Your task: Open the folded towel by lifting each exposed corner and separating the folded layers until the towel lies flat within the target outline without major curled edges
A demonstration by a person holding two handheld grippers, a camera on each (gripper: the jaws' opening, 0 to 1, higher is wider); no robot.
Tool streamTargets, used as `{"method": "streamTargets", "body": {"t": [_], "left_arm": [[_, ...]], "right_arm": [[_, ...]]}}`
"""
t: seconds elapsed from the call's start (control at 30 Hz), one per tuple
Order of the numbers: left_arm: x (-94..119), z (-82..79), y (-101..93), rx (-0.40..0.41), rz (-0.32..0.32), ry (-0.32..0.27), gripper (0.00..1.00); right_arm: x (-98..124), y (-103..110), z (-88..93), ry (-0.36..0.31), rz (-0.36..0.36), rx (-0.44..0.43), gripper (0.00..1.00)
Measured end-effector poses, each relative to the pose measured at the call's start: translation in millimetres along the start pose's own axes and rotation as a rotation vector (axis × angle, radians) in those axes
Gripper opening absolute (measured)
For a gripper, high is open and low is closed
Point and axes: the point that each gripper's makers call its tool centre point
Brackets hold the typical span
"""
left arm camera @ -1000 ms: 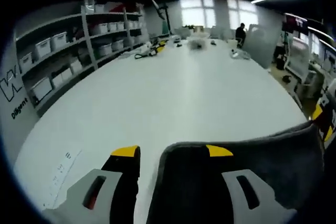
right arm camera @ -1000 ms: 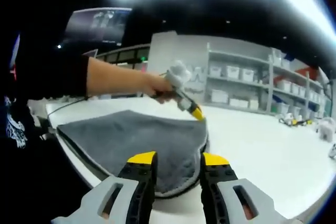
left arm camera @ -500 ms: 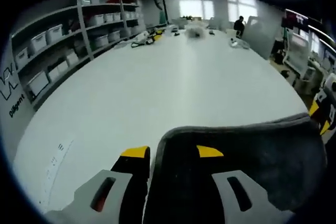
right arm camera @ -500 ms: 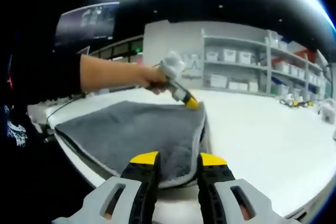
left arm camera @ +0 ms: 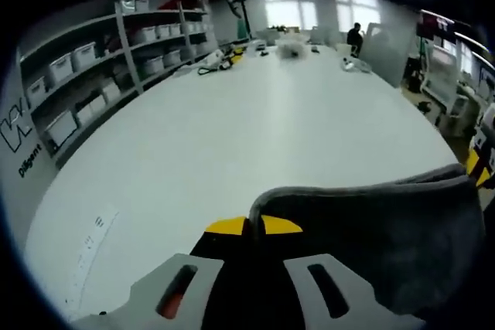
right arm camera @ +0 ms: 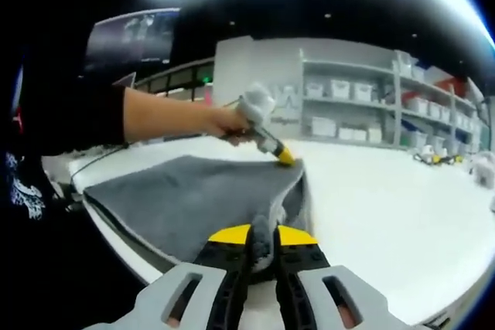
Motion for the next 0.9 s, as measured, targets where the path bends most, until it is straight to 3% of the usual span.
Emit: {"method": "streamTargets", "body": {"t": [0.63, 0.9], "left_arm": [[14, -14.2, 6.1, 0.022, -0.006, -0.075, 0.01], [28, -23.9, 12.6, 0.082, 0.015, -0.112, 0.01]], "right_arm": [[-2, 14, -23.7, -0.057, -0.027, 0.030, 0.01], [-13, 27, -50.5, -0.101, -0.081, 0.050, 0.00]]}}
Point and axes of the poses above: the point that each gripper's makers call its tool centre point, and the gripper's own axes: x roughly backward along the fingers, y roughly to its left, z roughly out of its underside, and after that the axes turned 14 degrees about -z, right-handed
